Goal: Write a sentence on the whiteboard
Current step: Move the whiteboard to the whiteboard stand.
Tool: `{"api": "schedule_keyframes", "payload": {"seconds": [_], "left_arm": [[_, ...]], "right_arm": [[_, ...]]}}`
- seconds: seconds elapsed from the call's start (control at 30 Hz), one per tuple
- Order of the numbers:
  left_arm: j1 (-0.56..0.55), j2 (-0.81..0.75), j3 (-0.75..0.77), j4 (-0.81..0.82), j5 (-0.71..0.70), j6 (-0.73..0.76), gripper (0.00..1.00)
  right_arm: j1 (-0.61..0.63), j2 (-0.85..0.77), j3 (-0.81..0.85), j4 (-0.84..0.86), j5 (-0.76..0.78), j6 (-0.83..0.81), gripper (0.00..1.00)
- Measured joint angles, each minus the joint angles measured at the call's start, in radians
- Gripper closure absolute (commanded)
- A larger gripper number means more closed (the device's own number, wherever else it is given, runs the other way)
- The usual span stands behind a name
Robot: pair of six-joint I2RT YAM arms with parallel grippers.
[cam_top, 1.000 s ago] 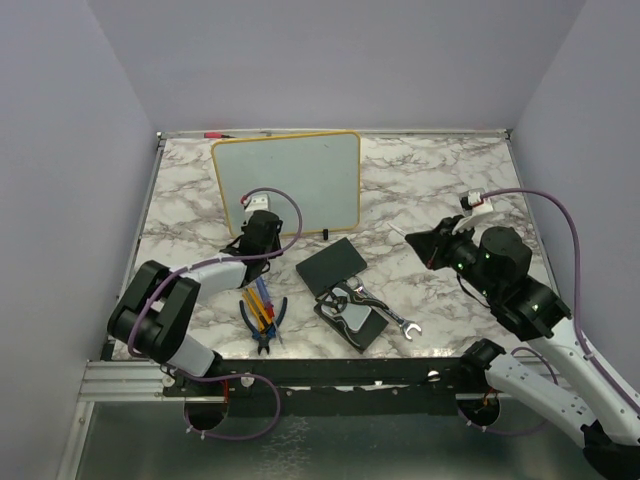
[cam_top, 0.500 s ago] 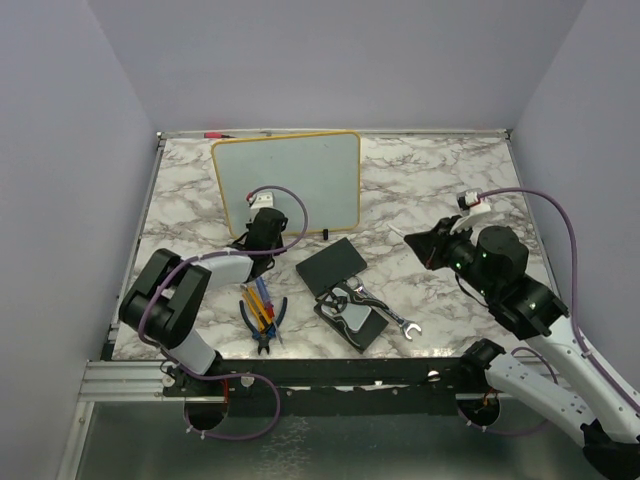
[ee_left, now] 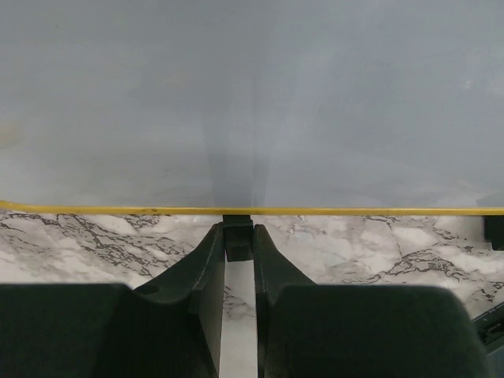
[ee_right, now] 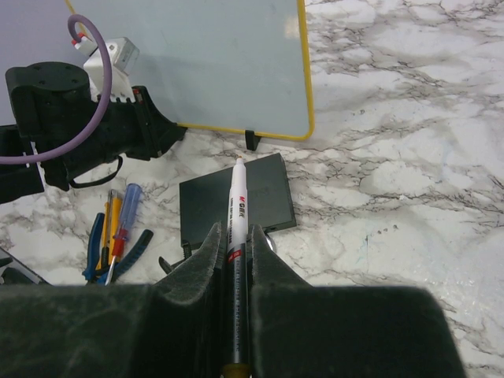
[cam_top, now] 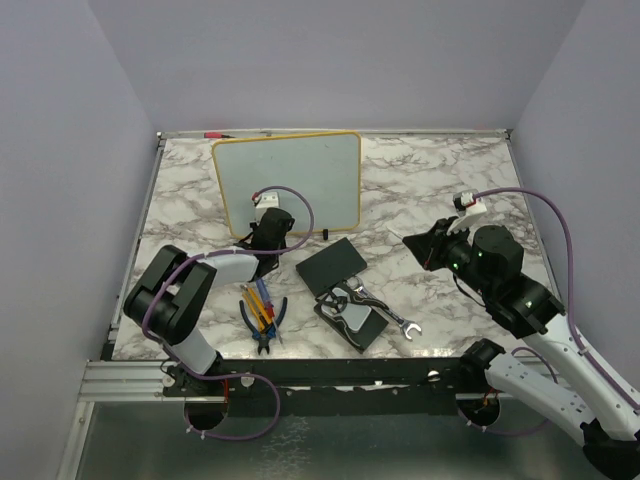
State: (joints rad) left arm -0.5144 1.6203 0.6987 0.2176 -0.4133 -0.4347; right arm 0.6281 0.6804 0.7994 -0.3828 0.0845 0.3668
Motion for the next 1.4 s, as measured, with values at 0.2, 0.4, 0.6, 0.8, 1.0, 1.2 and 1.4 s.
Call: {"api": "schedule_keyframes", "payload": {"seconds": [0.2,0.4,0.6,0.8,1.0,1.2,1.4], "left_arm": [[-0.032,0.016,0.024,-0.023,-0.034,-0.031,0.99],[-0.088,0.04,0.058,-0.044,-0.052,-0.072,0.99],[-0.141,0.066,0.097,-0.067,-0.051,-0.107,0.99],[-0.174,0.085,0.124,-0.087,-0.056,-0.131,0.91],[-0.182,0.085,0.126,-0.087,-0.055,-0.141,0.66],[-0.195,0.034,0.121,-0.093,-0.031,-0.143,0.53],[-0.2,-0.07,0.106,-0.094,0.003,-0.135,0.46]], "right_arm": [[0.0,-0.006,-0.003,0.0,0.0,0.0,0.99],[0.0,-0.021,-0.012,-0.002,0.001,0.0,0.99],[0.0,-0.031,-0.017,-0.002,0.002,0.0,0.99],[0.0,-0.032,-0.024,-0.003,0.002,0.0,0.99],[0.0,-0.038,-0.025,-0.003,0.006,0.0,0.99],[0.0,-0.046,-0.025,-0.003,0.009,0.0,0.99],[0.0,-0.046,-0.025,-0.003,0.009,0.0,0.99]]}}
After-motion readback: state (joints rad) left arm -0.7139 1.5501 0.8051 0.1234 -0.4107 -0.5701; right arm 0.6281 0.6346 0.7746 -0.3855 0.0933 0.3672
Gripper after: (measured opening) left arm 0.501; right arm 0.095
